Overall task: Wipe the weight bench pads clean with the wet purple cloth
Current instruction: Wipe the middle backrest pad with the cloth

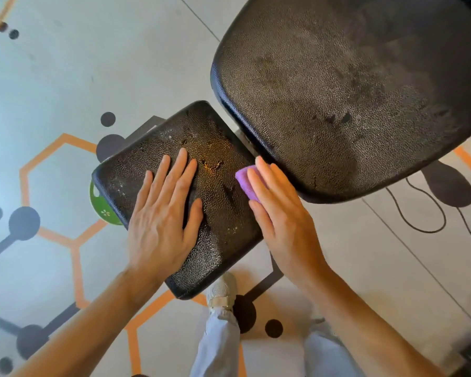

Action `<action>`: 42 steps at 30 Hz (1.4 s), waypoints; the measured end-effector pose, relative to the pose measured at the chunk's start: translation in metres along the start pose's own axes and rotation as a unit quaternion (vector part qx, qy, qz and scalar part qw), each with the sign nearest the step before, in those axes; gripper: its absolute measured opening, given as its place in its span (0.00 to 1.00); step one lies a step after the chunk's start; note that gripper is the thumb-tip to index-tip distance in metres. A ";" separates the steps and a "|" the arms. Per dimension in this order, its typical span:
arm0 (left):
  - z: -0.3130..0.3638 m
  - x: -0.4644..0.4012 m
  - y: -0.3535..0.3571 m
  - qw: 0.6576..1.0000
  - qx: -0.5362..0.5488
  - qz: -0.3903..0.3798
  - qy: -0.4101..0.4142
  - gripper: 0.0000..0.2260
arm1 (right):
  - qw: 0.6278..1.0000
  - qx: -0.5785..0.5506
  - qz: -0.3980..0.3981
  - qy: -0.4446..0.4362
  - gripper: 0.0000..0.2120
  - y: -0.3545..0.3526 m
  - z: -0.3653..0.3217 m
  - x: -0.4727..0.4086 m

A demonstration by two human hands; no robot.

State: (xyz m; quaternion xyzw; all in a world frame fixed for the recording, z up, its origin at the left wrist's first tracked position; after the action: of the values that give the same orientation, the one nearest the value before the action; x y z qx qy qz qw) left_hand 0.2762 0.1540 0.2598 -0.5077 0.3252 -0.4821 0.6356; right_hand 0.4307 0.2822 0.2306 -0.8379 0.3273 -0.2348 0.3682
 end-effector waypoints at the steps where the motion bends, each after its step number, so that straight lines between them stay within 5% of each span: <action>1: 0.000 0.000 0.000 1.000 0.001 0.001 -0.001 0.25 | 1.000 -0.006 -0.004 0.002 0.21 -0.003 0.004 0.017; 9: 0.001 0.000 0.001 1.000 -0.008 0.004 -0.002 0.25 | 0.999 0.027 -0.030 -0.017 0.22 0.009 -0.020 -0.052; 15: -0.001 0.001 0.001 1.000 -0.001 0.011 0.000 0.25 | 0.997 0.056 -0.023 -0.050 0.21 -0.002 0.000 0.018; 20: -0.002 0.001 0.000 1.000 -0.004 0.000 0.006 0.25 | 0.997 0.060 -0.026 -0.040 0.22 0.018 -0.036 -0.061; 25: -0.003 0.002 0.000 1.000 -0.004 -0.014 0.011 0.26 | 0.993 0.104 -0.023 -0.045 0.22 -0.009 -0.006 0.030; 32: -0.004 0.000 0.000 1.000 0.010 -0.012 0.026 0.26 | 0.997 0.059 -0.035 -0.041 0.22 0.013 -0.033 -0.062; 42: -0.062 -0.014 -0.014 0.998 0.017 0.027 0.056 0.25 | 0.993 0.017 -0.064 -0.098 0.23 0.006 -0.014 -0.063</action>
State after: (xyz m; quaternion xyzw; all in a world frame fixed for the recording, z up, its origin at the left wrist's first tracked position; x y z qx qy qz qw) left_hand 0.2123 0.1461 0.2549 -0.4599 0.3661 -0.4977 0.6378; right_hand 0.3771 0.3182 0.2244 -0.8699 0.2315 -0.1804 0.3965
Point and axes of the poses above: each hand's wrist, its own x-axis away from the middle knuckle, its own y-axis out of the palm, z = x × y, the point moved 1 cm from there along -x, towards the middle knuckle, and after that the axes turned 14 degrees about y, right-handed, at the moved point
